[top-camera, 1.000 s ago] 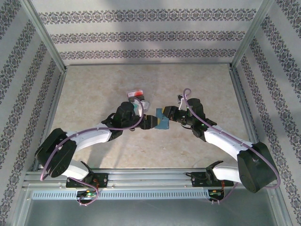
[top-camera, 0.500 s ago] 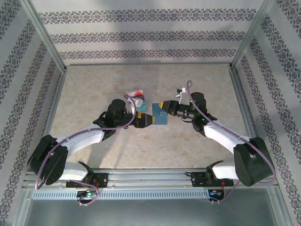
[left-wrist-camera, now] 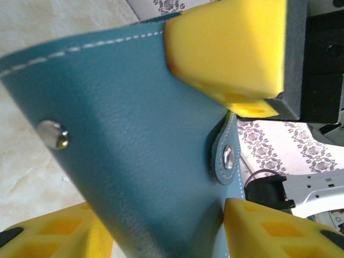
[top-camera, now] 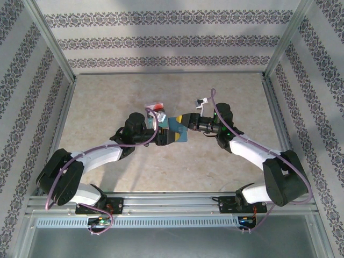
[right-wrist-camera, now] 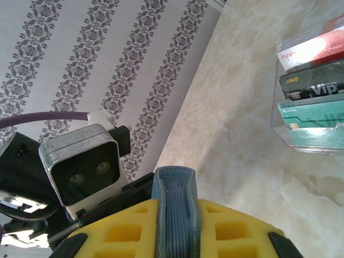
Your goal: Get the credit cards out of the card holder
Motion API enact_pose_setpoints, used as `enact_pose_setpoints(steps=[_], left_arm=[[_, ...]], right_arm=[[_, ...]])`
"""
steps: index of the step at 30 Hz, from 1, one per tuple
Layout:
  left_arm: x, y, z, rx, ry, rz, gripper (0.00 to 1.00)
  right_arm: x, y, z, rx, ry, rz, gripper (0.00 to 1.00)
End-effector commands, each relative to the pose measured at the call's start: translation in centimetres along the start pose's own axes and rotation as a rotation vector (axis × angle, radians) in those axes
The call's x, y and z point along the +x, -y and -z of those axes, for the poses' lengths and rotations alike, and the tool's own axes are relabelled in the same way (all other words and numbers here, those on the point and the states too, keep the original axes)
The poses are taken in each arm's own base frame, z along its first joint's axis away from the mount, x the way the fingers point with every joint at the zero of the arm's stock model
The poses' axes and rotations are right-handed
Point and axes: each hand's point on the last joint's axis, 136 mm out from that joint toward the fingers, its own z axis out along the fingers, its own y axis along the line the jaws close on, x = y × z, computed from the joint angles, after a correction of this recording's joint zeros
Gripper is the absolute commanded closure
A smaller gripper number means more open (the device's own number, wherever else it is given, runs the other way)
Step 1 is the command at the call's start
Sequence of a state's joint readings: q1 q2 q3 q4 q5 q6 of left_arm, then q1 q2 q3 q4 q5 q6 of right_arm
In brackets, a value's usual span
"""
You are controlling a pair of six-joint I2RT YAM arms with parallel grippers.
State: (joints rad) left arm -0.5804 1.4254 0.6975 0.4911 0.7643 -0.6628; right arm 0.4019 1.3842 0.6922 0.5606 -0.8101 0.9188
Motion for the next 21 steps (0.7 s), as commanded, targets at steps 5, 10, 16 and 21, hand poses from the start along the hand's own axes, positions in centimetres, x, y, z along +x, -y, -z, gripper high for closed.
enact_pose_setpoints(steps=[5,10,16,21], left_arm=[[-0.6,0.5,0.2,0.046,0.033,0.005,0.58],[-0.1,0.5,0.6,0.043,0.027,0.013,0.5],[0.5,-0.1,1.2,0.028,0.029,0.034,0.53],[0.1,0.1,1.1,0.042,0.044,0.025,0.64]], right_arm=[[-1.2,-2.7,0.0,-0.077,0.024,0.065,0.87],[-1.5,-2.3,0.3,-0.063,0.043,0.061,0.87],[-1.6,-2.4,0.5,-0.063,0.047,0.057,0.87],[-1.4,-2.2,0.3,-0.059,0.044,0.047,0.87]])
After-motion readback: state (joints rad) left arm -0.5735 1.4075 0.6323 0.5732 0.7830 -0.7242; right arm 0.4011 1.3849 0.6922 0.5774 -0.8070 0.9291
